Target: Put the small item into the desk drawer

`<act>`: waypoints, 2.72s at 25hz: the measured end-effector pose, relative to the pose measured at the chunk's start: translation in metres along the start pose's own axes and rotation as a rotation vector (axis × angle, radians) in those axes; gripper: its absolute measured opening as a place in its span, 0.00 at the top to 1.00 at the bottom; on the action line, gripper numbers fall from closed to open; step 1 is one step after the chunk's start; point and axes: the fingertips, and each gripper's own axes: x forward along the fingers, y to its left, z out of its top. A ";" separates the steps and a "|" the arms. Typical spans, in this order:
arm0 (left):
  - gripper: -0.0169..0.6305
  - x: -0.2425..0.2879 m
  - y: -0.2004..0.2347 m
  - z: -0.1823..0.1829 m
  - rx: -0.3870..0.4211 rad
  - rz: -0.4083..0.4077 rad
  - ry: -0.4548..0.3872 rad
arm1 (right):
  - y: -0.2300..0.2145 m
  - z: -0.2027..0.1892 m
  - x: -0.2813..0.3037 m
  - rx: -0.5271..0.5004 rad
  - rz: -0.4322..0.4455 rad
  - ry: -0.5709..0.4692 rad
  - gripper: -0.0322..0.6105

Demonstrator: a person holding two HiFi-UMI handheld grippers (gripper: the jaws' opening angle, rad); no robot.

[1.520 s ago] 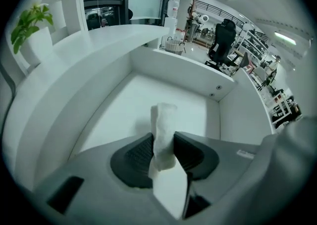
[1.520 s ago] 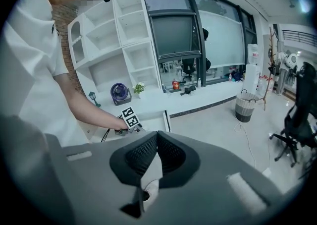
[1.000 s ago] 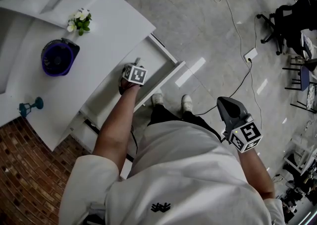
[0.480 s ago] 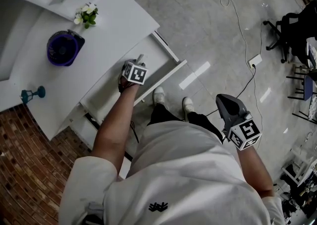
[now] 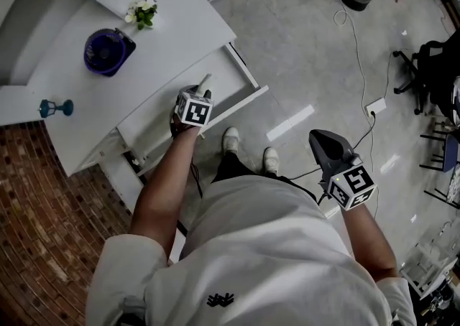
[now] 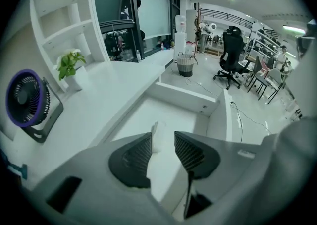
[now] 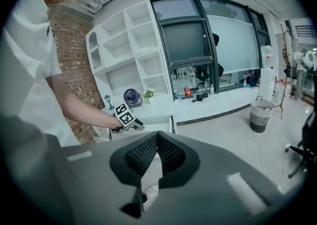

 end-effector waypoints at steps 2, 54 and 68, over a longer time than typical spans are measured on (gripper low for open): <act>0.74 -0.015 -0.006 0.002 -0.010 0.017 -0.021 | -0.001 -0.001 -0.003 -0.010 0.028 -0.008 0.93; 0.96 -0.291 -0.273 -0.011 -0.288 -0.189 -0.496 | 0.065 -0.041 -0.080 -0.261 0.446 -0.047 0.93; 0.96 -0.297 -0.268 -0.019 -0.304 -0.196 -0.514 | 0.080 -0.037 -0.077 -0.287 0.463 -0.051 0.93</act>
